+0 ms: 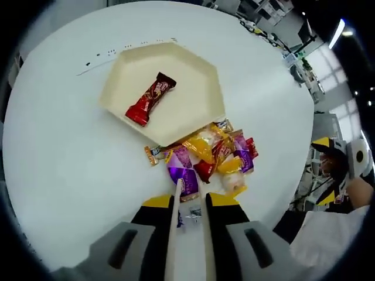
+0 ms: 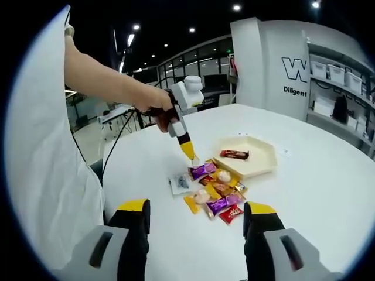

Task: Place the target food into the container with the food tongs after gripping and lifting it, then release it inside without dropping or visibly crushing the food.

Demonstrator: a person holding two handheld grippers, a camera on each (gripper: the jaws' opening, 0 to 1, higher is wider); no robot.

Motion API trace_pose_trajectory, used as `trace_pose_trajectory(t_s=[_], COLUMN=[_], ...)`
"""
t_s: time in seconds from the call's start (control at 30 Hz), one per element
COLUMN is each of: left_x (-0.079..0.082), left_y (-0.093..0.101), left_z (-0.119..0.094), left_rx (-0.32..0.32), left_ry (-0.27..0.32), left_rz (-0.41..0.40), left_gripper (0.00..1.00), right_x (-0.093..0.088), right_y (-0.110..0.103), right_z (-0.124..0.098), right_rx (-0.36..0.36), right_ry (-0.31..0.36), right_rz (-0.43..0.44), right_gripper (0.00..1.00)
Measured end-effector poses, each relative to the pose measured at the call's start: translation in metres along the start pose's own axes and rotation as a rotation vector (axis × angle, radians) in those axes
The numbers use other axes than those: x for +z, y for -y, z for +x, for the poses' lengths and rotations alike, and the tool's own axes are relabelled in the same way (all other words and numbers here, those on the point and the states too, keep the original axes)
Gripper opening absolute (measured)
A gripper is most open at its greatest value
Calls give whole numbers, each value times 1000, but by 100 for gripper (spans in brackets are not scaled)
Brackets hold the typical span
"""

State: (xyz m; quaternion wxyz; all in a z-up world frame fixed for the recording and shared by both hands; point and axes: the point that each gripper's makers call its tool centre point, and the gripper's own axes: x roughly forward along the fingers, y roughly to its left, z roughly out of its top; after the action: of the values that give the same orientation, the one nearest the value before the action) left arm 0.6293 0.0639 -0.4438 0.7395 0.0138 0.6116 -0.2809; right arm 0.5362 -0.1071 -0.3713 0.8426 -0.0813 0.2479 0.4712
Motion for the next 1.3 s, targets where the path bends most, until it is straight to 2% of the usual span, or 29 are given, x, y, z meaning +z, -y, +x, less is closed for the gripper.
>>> trace_pose_trajectory(t_s=[0.27,0.33,0.43,0.57,0.67,1.0,1.13,1.3], left_x=[2,1,13,12,16,12,11,5], left_y=[-7,-6,-2,8,15,16,10,-2], left_z=[-3,-2,-3,-7,-10,-15,-15,-10], left_rx=[17,27,28,9,-16,-21,-9,13], left_ry=[14,15,95,99,125,118,110,66], left_rz=[-11,17,142,171,235,339,322,168], left_gripper=[20,20,20,20,20,20,20,21], right_x=[-1,-2,-2,-2,-2,-1,0,1], right_y=[-2,-1,-1,-1,-1,-3,-2,-2], right_z=[0,0,-1,0,1,5,5,5], right_rx=[2,1,0,1,3,11,11,11], right_ry=[3,1,2,2,2,4,8,8], right_rz=[1,3,3,4,2,-3,0,0], right_gripper=[62,62,62,61,61,61,61,61])
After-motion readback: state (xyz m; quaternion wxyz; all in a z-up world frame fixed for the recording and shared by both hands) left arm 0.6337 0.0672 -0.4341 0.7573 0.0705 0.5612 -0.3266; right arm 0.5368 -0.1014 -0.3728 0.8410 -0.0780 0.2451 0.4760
